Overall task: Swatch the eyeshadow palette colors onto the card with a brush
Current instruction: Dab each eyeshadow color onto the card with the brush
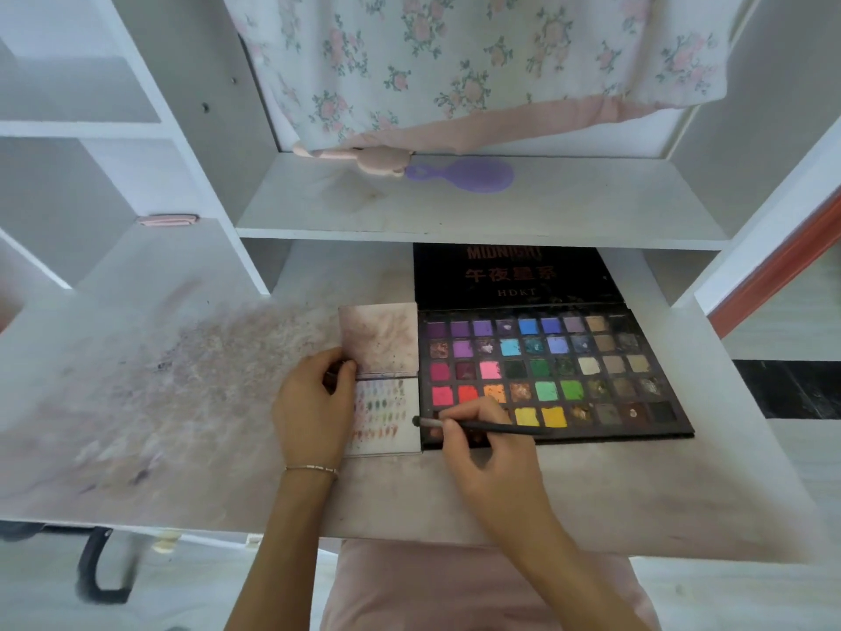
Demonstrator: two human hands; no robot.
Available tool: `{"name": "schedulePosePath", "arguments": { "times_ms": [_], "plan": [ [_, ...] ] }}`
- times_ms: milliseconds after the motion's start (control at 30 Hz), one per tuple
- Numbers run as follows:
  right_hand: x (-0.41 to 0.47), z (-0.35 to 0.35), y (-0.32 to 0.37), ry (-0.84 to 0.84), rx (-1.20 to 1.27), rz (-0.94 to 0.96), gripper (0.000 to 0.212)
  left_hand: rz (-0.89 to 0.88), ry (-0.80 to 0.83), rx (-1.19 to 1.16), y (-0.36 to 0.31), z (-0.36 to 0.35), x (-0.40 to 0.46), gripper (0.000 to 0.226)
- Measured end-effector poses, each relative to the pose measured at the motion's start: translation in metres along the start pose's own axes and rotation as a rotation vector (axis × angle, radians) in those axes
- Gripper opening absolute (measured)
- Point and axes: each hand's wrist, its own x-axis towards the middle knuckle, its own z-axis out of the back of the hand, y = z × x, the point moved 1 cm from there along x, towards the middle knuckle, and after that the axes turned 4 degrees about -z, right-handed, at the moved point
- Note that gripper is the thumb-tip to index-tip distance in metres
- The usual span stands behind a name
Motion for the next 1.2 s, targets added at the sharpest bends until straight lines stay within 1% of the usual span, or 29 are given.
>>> {"name": "schedulePosePath", "arguments": {
  "times_ms": [100,367,500,700,800,1000,1200],
  "plan": [
    [0.001,-0.009,0.000,0.053,-0.059,-0.010,0.012,-0.002,0.002,-0.005,0.001,0.001,0.000,0.016],
    [0.004,-0.013,-0.001,0.054,-0.200,0.009,0.014,-0.016,0.001,0.003,0.002,0.001,0.000,0.016],
    [0.005,-0.014,-0.002,0.058,-0.224,0.001,0.015,-0.012,0.005,0.008,0.002,0.001,0.001,0.015],
    [0.004,-0.015,-0.003,0.068,-0.246,-0.006,0.033,-0.015,0.000,0.011,0.003,0.001,0.001,0.014],
    [0.005,-0.015,-0.002,0.065,-0.248,-0.005,0.032,-0.017,0.001,0.010,0.003,0.001,0.001,0.014],
    [0.004,-0.015,-0.003,0.085,-0.247,0.008,0.020,-0.030,-0.006,0.009,0.002,0.001,0.000,0.014],
    [0.005,-0.015,-0.004,0.076,-0.257,0.025,0.026,-0.025,-0.004,0.007,0.003,0.001,0.000,0.015]
  ]
}}
